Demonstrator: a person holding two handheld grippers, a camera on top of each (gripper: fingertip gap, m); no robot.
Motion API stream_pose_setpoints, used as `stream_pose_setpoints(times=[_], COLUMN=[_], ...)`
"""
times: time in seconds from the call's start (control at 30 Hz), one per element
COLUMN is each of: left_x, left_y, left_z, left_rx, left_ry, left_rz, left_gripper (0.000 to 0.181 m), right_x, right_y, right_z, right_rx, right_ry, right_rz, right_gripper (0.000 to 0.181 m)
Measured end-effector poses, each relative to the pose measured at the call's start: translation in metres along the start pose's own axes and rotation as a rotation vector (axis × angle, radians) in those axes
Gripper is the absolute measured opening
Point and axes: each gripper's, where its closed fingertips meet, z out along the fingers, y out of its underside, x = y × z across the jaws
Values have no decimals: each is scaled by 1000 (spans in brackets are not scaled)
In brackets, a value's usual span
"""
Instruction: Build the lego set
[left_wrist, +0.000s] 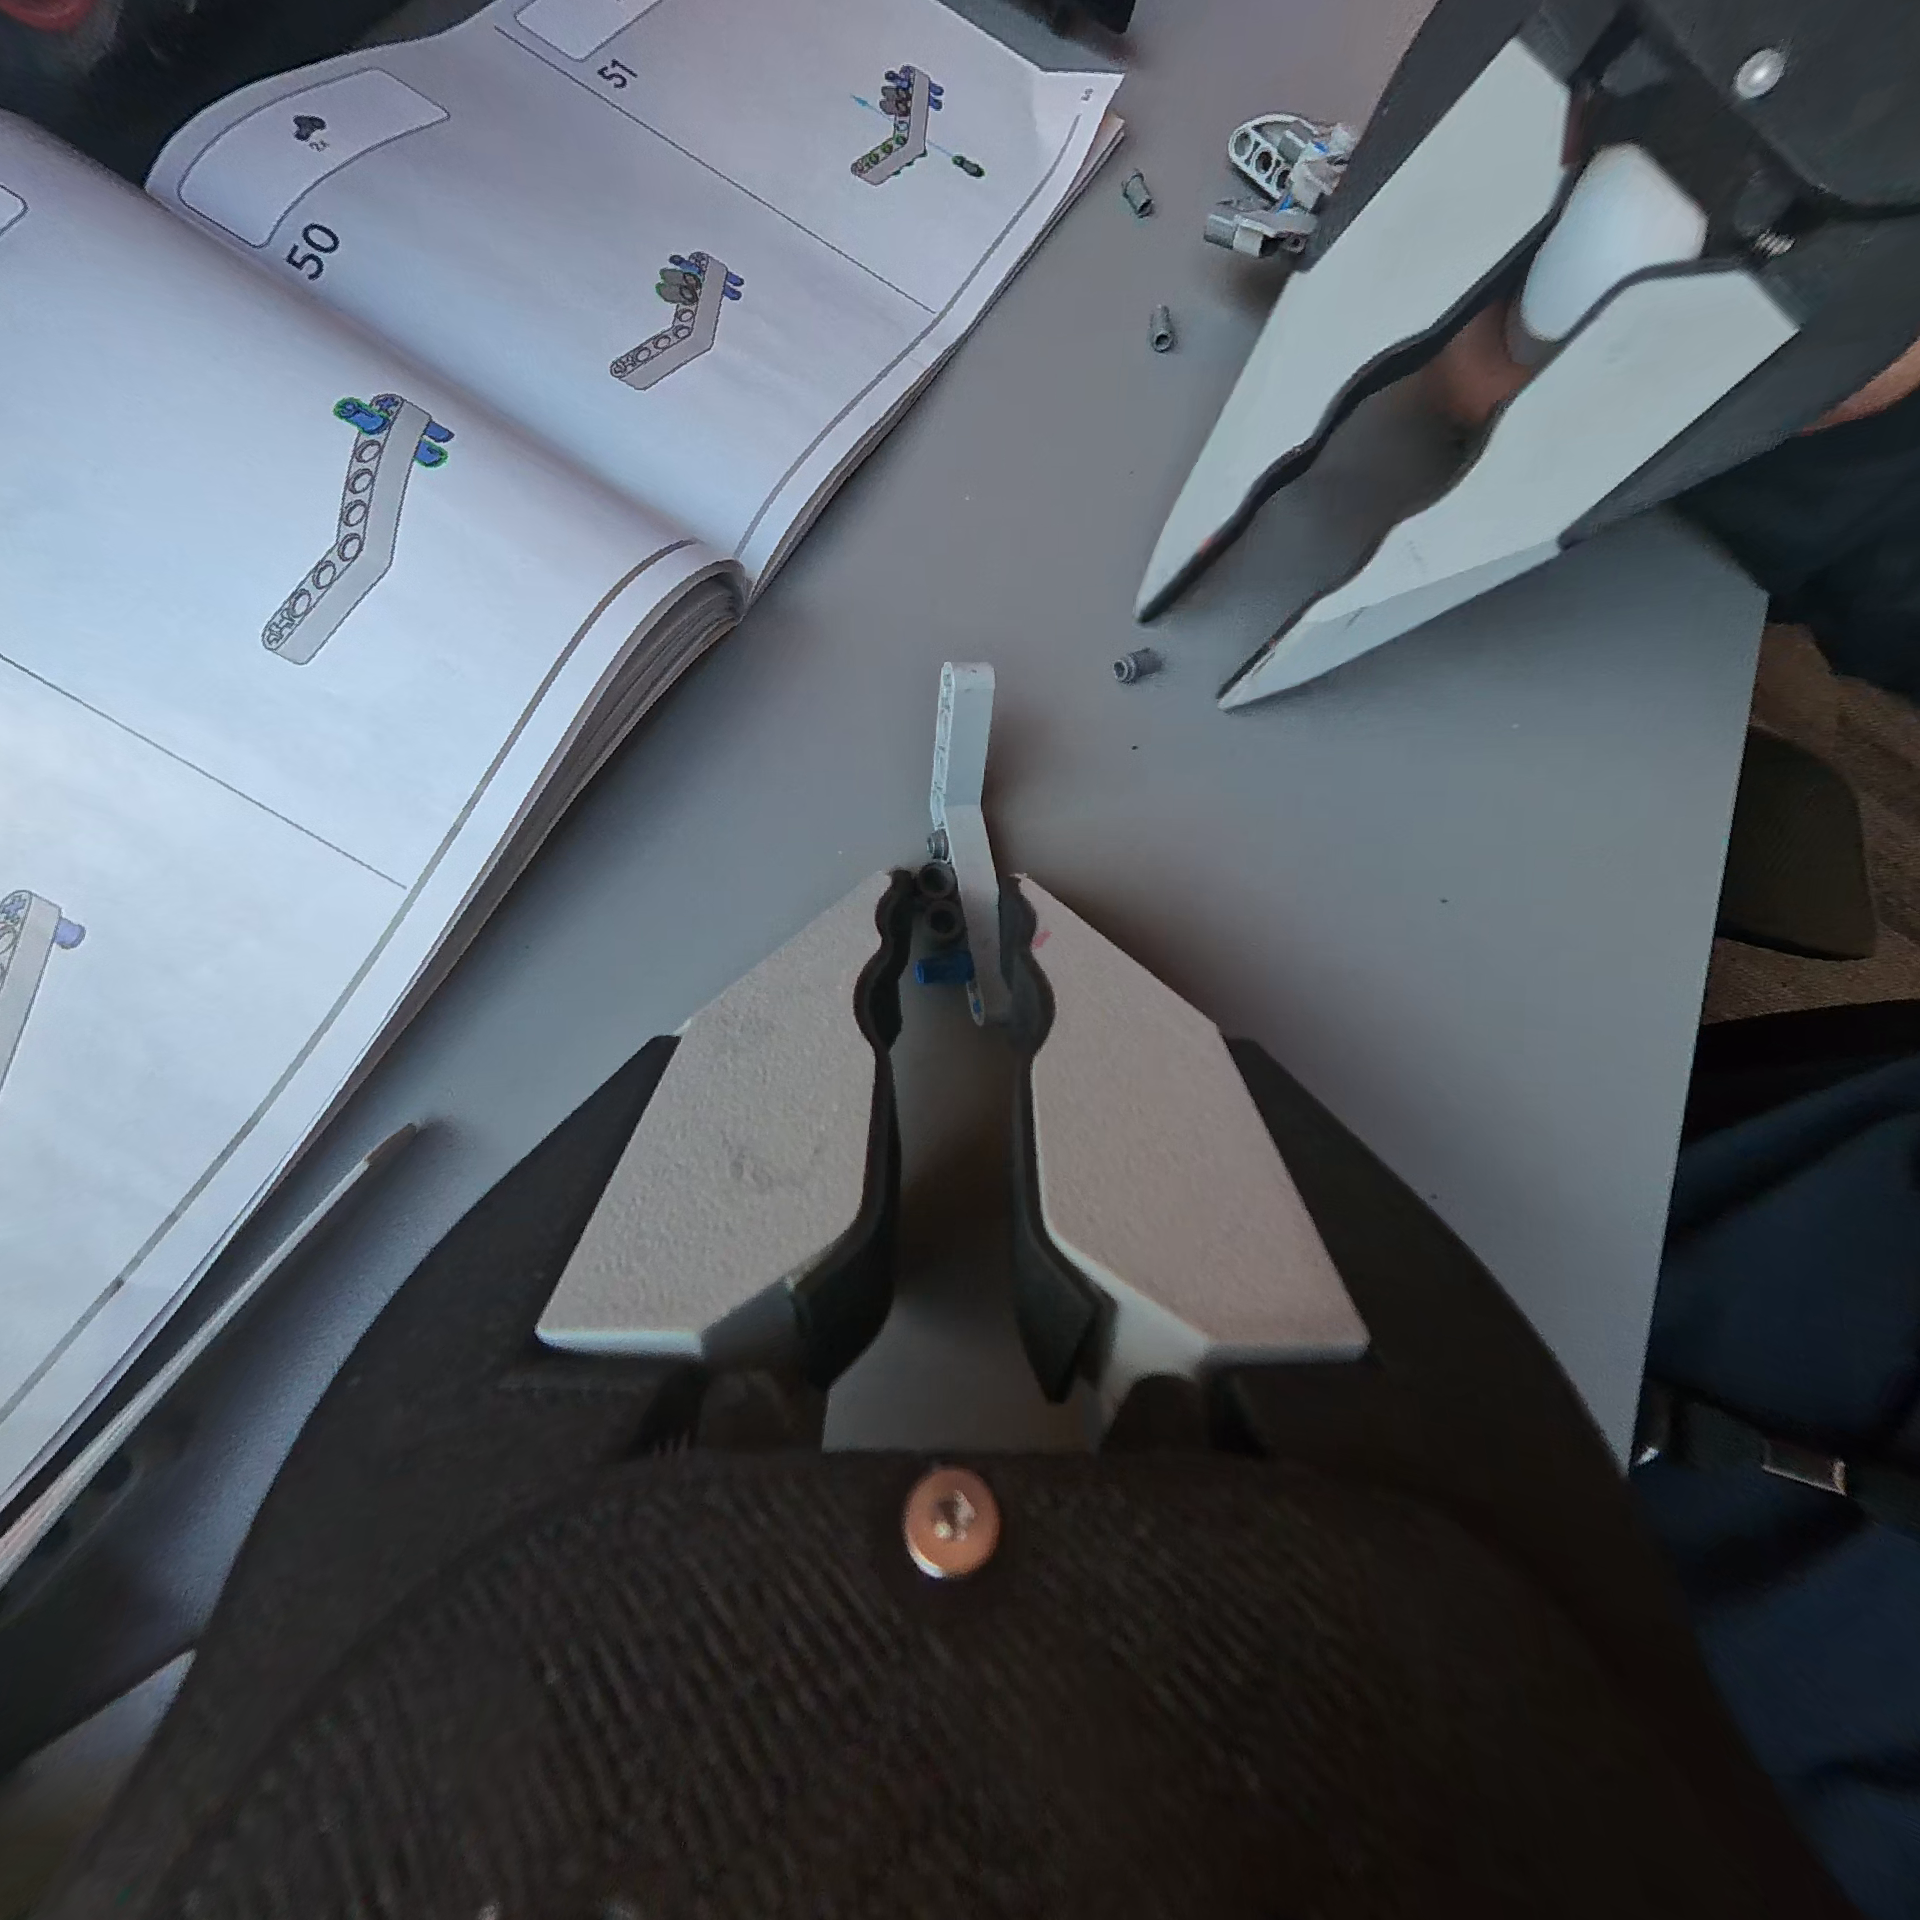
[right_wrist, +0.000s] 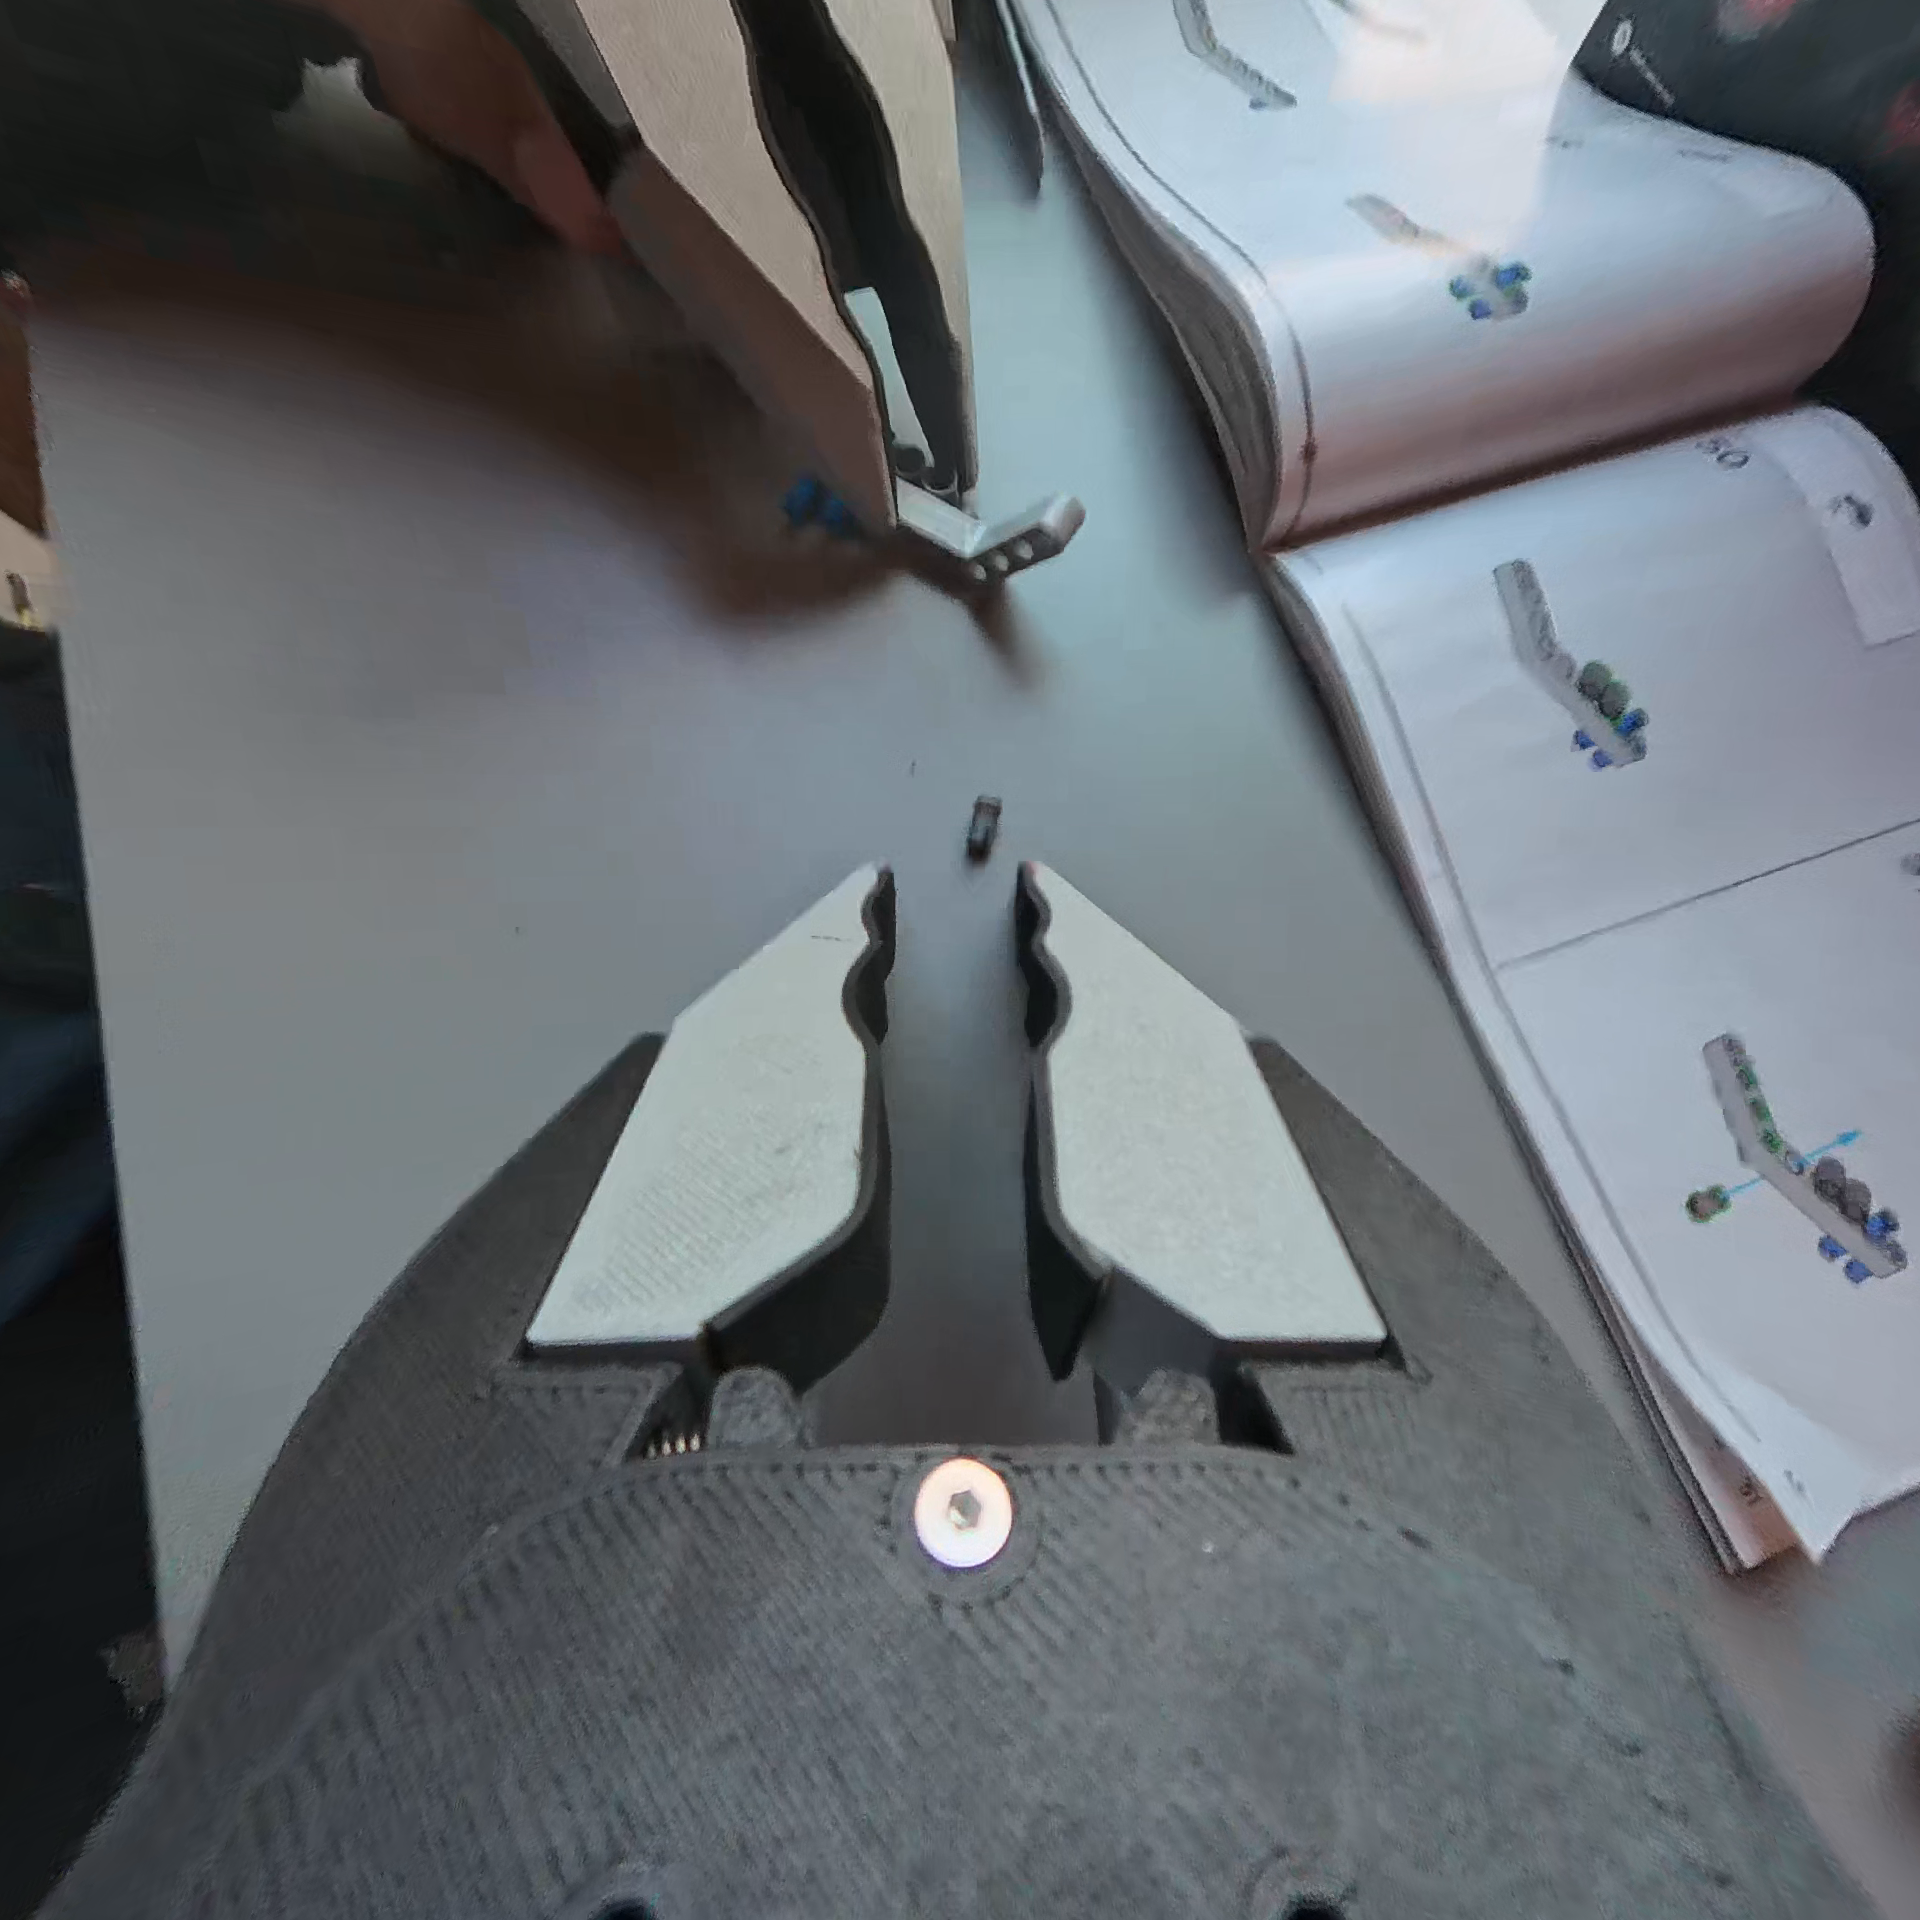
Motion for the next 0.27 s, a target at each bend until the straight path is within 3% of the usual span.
stream_pose_setpoints(times=[0.27], left_x=[1], left_y=[0], left_z=[0], left_rx=[-1], left_ry=[1], left_rz=[3], left_gripper=[13], right_x=[10], right_y=[-1], right_z=[-1], right_rx=[-7], right_ry=[42], right_rz=[55], right_gripper=[19])
